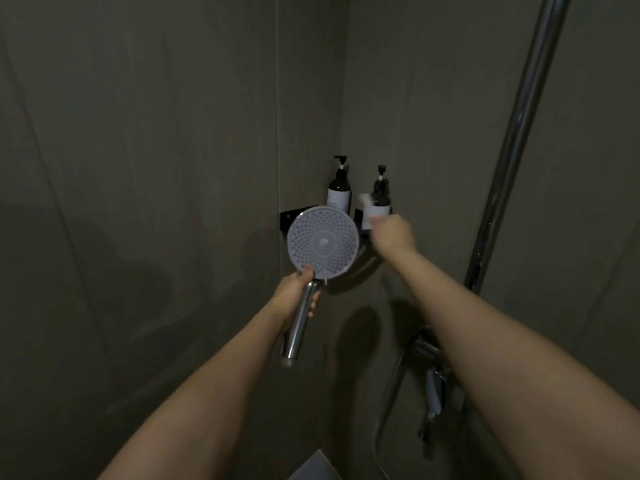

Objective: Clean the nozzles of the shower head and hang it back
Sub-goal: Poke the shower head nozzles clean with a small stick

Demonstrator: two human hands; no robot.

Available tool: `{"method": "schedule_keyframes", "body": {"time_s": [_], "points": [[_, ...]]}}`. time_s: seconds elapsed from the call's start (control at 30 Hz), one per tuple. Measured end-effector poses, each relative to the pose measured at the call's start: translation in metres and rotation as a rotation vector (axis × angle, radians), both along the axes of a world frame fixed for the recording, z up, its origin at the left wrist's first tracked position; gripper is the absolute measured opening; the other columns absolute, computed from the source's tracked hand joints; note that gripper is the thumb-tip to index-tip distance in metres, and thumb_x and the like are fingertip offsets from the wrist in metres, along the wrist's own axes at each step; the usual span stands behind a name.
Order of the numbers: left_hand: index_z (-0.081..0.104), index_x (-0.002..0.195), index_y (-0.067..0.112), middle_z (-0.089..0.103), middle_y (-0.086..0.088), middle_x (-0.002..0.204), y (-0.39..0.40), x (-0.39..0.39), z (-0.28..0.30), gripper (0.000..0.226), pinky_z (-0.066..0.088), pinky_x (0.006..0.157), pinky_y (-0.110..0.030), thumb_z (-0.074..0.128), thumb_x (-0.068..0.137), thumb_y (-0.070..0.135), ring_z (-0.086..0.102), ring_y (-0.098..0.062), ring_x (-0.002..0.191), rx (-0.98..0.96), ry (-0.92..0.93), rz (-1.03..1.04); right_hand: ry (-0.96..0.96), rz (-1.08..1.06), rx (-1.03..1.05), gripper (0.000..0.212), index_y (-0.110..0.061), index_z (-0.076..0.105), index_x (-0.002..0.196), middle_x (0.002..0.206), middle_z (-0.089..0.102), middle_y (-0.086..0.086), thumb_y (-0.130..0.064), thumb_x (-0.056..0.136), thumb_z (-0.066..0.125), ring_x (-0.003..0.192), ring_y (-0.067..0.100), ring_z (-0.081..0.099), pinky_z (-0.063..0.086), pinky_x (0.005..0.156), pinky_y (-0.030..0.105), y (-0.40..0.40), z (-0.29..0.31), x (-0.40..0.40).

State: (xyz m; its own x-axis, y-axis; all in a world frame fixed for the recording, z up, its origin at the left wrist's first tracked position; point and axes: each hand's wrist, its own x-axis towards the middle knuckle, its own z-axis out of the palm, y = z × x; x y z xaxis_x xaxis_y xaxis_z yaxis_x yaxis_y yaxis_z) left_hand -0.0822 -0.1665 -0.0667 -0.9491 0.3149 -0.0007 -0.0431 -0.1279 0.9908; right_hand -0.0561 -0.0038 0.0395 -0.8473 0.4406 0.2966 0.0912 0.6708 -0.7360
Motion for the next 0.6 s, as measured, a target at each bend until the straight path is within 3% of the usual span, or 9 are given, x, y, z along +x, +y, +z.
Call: {"method": "schedule_keyframes", "body": {"time_s": [0.07, 0.13, 0.2, 0.33, 0.43, 0.5, 0.6], "points": [[0.051, 0.078, 0.012, 0.05, -0.003, 0.05, 0.001, 0.003, -0.008, 0.032, 0.039, 0.038, -0.019, 0.042, 0.097, 0.036, 0.045, -0.012, 0.038, 0.059, -0.024, 0.026, 0.078, -0.131, -0.491, 0.037, 0.005, 0.057, 0.116, 0.098, 0.059, 0.015, -0.023, 0.098, 0.039, 0.089, 0.028, 0.057, 0.044, 0.073, 0.033, 0.028, -0.01, -0.005], [0.053, 0.078, 0.012, 0.051, -0.003, 0.055, 0.005, 0.006, -0.015, 0.024, 0.043, 0.041, -0.021, 0.05, 0.094, 0.029, 0.049, -0.012, 0.042, 0.097, -0.047, 0.07, 0.037, -0.08, -0.599, 0.025, 0.004, 0.061, 0.093, 0.073, 0.053, 0.011, -0.008, 0.095, 0.039, 0.064, 0.023, 0.05, 0.043, 0.052, 0.021, 0.032, -0.028, -0.006], [0.055, 0.079, 0.013, 0.052, -0.005, 0.062, 0.012, 0.01, -0.024, 0.017, 0.046, 0.045, -0.023, 0.056, 0.092, 0.024, 0.051, -0.014, 0.051, 0.12, -0.079, 0.083, -0.026, 0.017, -0.645, 0.032, -0.007, 0.053, 0.07, 0.062, 0.047, 0.007, -0.002, 0.093, 0.032, 0.05, 0.016, 0.047, 0.037, 0.039, 0.017, 0.019, -0.053, 0.0], [0.059, 0.088, 0.013, 0.059, -0.006, 0.08, 0.03, 0.018, -0.048, 0.009, 0.052, 0.063, -0.031, 0.056, 0.091, 0.021, 0.058, -0.017, 0.072, 0.161, -0.152, 0.028, 0.004, 0.131, -0.661, 0.033, -0.016, 0.052, 0.071, 0.07, 0.059, 0.004, -0.008, 0.097, 0.034, 0.066, 0.015, 0.057, 0.044, 0.066, 0.024, 0.006, -0.102, 0.009], [0.059, 0.106, 0.011, 0.064, -0.009, 0.105, 0.042, 0.022, -0.068, 0.018, 0.053, 0.076, -0.034, 0.053, 0.092, 0.021, 0.062, -0.018, 0.092, 0.205, -0.189, -0.049, 0.0, 0.106, -0.681, 0.026, -0.019, 0.056, 0.073, 0.083, 0.063, 0.004, -0.016, 0.096, 0.043, 0.086, 0.022, 0.06, 0.046, 0.086, 0.035, 0.008, -0.129, 0.013], [0.058, 0.114, 0.009, 0.068, -0.011, 0.106, 0.051, 0.026, -0.081, 0.025, 0.056, 0.071, -0.033, 0.051, 0.093, 0.019, 0.068, -0.019, 0.091, 0.308, -0.253, -0.095, -0.016, 0.114, -0.728, 0.023, -0.02, 0.056, 0.075, 0.088, 0.064, 0.005, -0.018, 0.096, 0.045, 0.09, 0.024, 0.061, 0.047, 0.086, 0.037, 0.009, -0.146, 0.013], [0.061, 0.107, 0.007, 0.073, -0.008, 0.089, 0.062, 0.031, -0.097, 0.021, 0.059, 0.066, -0.028, 0.046, 0.095, 0.016, 0.072, -0.017, 0.077, 0.441, -0.342, -0.098, 0.011, 0.143, -0.779, 0.024, -0.018, 0.054, 0.073, 0.077, 0.061, 0.004, -0.011, 0.095, 0.047, 0.076, 0.019, 0.058, 0.047, 0.077, 0.033, 0.01, -0.17, 0.017]]}}
